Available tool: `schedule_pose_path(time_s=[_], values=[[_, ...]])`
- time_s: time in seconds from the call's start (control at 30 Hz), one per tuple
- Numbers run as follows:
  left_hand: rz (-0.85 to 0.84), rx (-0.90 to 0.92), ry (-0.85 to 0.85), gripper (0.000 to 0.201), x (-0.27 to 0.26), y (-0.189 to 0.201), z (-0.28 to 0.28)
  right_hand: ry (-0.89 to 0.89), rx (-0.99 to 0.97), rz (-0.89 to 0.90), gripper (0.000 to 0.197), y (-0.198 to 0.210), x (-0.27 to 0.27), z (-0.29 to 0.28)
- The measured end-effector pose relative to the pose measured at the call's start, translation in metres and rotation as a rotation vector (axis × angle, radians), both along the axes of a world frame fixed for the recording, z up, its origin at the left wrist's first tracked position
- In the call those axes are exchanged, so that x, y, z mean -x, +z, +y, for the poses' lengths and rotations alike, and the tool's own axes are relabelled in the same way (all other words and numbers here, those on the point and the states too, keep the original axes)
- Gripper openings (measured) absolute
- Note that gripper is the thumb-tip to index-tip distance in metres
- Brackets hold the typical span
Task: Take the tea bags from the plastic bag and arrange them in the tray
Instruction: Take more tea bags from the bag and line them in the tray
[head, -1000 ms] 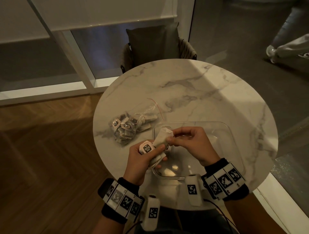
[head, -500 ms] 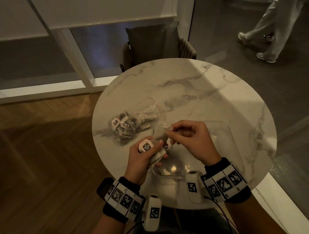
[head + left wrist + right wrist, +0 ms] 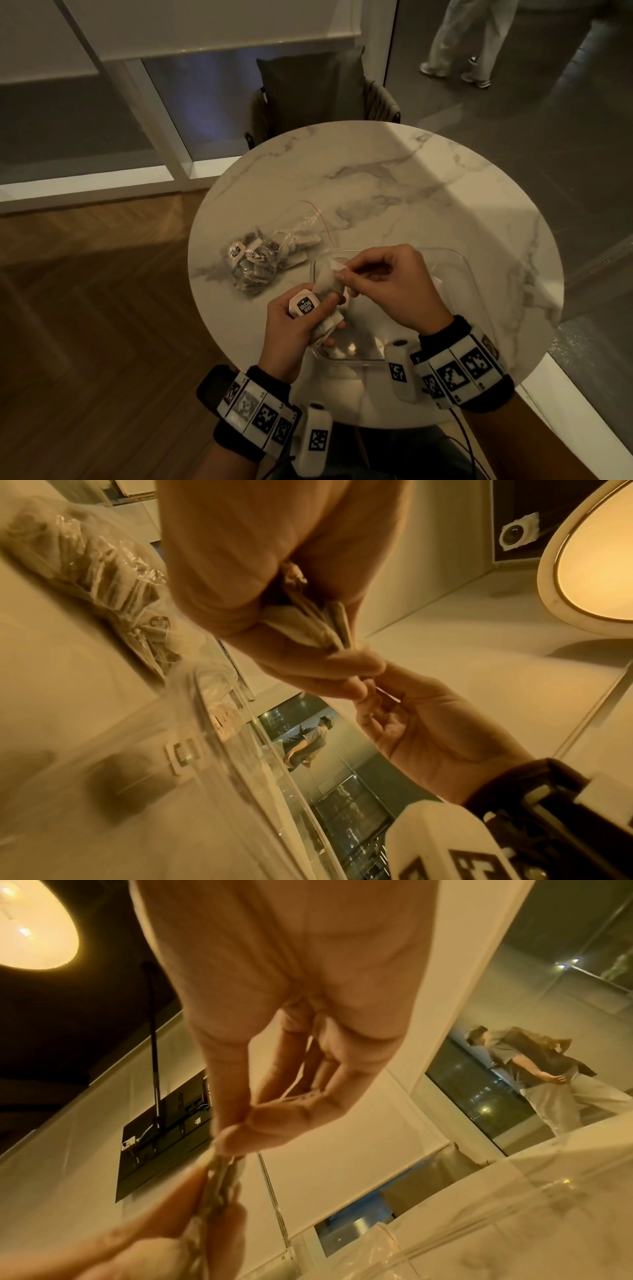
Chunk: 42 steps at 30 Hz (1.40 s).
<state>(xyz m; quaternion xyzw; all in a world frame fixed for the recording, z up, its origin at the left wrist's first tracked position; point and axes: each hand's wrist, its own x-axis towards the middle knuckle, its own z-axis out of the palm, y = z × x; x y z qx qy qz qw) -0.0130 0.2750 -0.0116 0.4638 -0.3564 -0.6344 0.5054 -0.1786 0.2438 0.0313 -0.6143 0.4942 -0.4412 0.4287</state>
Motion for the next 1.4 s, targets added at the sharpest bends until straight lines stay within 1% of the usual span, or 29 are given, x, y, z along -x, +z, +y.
schedule_pose_path(time_s=[0.07, 0.17, 0.2, 0.27, 0.33, 0.4, 0.5, 0.6, 0.67, 0.73, 0.77, 0.83, 0.9, 0.97, 1.03, 1.07, 1.1, 1.17, 1.23, 1.27, 1.33, 1.4], values=[[-0.013, 0.007, 0.005, 0.03, -0.001, 0.0, -0.001, 0.041, -0.027, -0.012, 0.008, 0.002, 0.001, 0.001], [-0.024, 0.006, 0.009, 0.026, -0.001, 0.0, -0.001, -0.034, -0.019, 0.021, 0.008, 0.004, 0.005, -0.002], [-0.027, 0.007, 0.006, 0.025, -0.002, 0.0, -0.001, -0.035, -0.019, 0.043, 0.008, 0.006, 0.006, -0.003], [-0.03, 0.011, -0.002, 0.03, -0.003, -0.001, 0.0, 0.012, -0.025, 0.071, 0.007, 0.012, 0.008, -0.005], [-0.034, 0.014, -0.006, 0.032, -0.004, -0.001, 0.0, 0.079, -0.032, 0.081, 0.013, 0.02, 0.011, -0.006], [-0.035, 0.018, -0.015, 0.028, -0.005, -0.001, 0.001, 0.137, -0.024, 0.144, 0.02, 0.027, 0.014, -0.01], [-0.022, 0.018, -0.01, 0.025, -0.005, -0.003, 0.003, 0.198, 0.007, 0.223, 0.011, 0.038, 0.014, -0.015], [-0.035, 0.009, 0.058, 0.016, -0.008, -0.006, 0.004, 0.232, -0.007, 0.267, 0.009, 0.046, 0.016, -0.027], [-0.038, 0.024, 0.075, 0.011, -0.01, -0.009, 0.005, 0.293, -0.043, 0.363, 0.014, 0.046, 0.015, -0.035], [-0.022, 0.025, 0.069, 0.013, -0.01, -0.01, 0.004, 0.37, -0.096, 0.474, 0.027, 0.041, 0.009, -0.04], [-0.017, 0.022, 0.065, 0.016, -0.009, -0.009, 0.004, 0.394, -0.125, 0.49, 0.033, 0.039, 0.006, -0.041], [-0.005, 0.029, 0.062, 0.017, -0.007, -0.008, 0.003, 0.387, -0.145, 0.488, 0.041, 0.035, 0.003, -0.043], [0.029, 0.032, 0.076, 0.009, -0.006, -0.006, 0.001, 0.357, -0.119, 0.525, 0.046, 0.032, 0.003, -0.046], [0.069, 0.023, 0.095, 0.007, -0.007, -0.006, 0.0, 0.355, -0.15, 0.532, 0.037, 0.028, 0.003, -0.048], [0.063, 0.019, 0.085, 0.006, -0.008, -0.006, -0.001, 0.369, -0.226, 0.467, 0.022, 0.02, 0.003, -0.051], [0.043, 0.015, 0.079, 0.006, -0.009, -0.006, -0.001, 0.374, -0.254, 0.438, 0.018, 0.017, 0.003, -0.053], [0.021, 0.008, 0.076, 0.01, -0.011, -0.007, 0.0, 0.379, -0.271, 0.424, 0.016, 0.015, 0.003, -0.055], [0.004, -0.021, 0.087, 0.015, -0.016, -0.01, 0.0, 0.389, -0.286, 0.455, 0.017, 0.01, 0.004, -0.06], [0.031, -0.063, 0.125, 0.015, -0.024, -0.013, 0.0, 0.418, -0.286, 0.565, 0.016, 0.004, 0.005, -0.066], [0.041, -0.085, 0.147, 0.015, -0.027, -0.014, 0.0, 0.461, -0.278, 0.658, 0.019, 0.001, 0.004, -0.069], [0.046, -0.116, 0.177, 0.012, -0.033, -0.016, -0.001, 0.593, -0.267, 0.883, 0.03, -0.008, 0.001, -0.071], [0.052, -0.121, 0.176, 0.01, -0.036, -0.016, -0.001, 0.713, -0.282, 1.038, 0.032, -0.015, -0.005, -0.07]])
